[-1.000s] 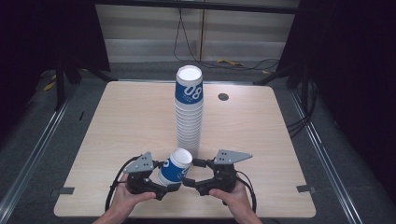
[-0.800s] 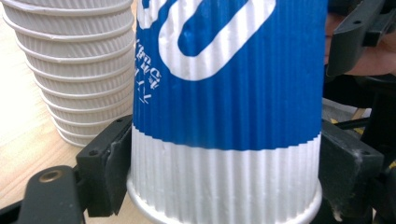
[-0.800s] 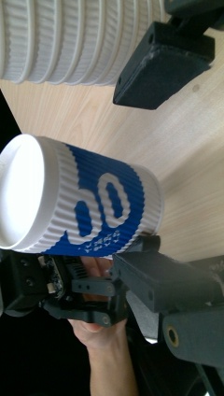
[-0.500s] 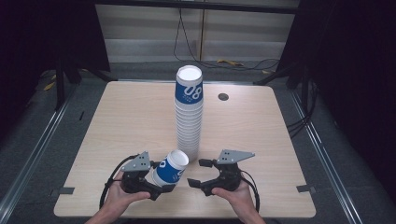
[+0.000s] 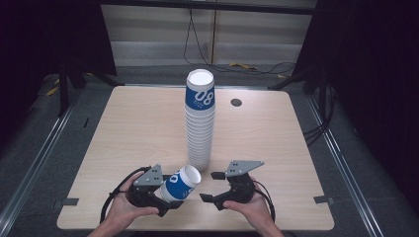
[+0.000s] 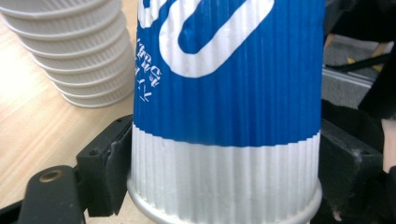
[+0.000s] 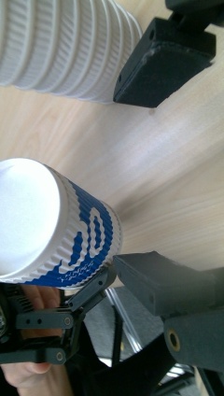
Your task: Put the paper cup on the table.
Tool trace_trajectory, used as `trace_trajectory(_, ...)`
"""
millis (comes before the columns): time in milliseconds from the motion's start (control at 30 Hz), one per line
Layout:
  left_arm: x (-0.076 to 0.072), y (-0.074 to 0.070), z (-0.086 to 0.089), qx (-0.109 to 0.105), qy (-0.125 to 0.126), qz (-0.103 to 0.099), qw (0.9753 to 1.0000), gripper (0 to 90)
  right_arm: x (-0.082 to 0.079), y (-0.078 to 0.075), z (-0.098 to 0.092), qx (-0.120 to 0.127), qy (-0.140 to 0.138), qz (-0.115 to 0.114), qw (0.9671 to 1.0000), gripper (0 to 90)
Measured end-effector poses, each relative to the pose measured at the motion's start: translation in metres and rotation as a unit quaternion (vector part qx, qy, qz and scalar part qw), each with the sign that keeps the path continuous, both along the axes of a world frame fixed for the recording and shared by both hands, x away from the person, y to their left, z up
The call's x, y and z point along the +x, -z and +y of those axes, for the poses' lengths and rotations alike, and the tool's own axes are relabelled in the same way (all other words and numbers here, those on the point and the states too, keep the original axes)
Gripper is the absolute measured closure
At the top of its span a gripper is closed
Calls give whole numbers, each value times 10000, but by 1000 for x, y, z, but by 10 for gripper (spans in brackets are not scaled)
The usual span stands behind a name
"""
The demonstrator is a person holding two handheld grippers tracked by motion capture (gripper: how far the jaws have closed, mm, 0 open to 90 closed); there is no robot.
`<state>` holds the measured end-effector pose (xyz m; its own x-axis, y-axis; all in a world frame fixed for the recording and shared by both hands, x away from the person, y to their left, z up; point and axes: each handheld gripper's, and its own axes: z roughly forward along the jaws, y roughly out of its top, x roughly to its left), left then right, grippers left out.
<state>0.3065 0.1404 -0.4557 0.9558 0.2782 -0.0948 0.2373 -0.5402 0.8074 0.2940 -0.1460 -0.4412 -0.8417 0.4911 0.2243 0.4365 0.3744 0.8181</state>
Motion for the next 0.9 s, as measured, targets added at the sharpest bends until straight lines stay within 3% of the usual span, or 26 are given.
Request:
trace_trajectory(200, -1, 0, -3, 227, 116, -71, 9996, 174, 1, 1, 4, -267, -192, 30, 9995, 181)
trace_trajectory(433, 0, 0, -4, 392, 201, 37, 9990, 177, 3, 0, 8, -422, -419, 61, 9982, 159)
trace_trajectory(500, 0, -2, -5, 481, 222, -18, 9986, 177, 4, 1, 9, -460, -584, 112, 9972, 159)
trace_trajectory(633, -3, -3, -7, 666, 268, -43, 9974, 177, 4, 1, 11, -530, -610, 107, 9967, 159)
trace_trajectory(733, -5, -2, -10, 831, 338, -113, 9959, 177, 3, 1, 12, -731, -677, 68, 9950, 159)
trace_trajectory(900, -4, 0, -13, 955, 410, -112, 9945, 177, 3, 1, 12, -822, -775, 90, 9936, 160)
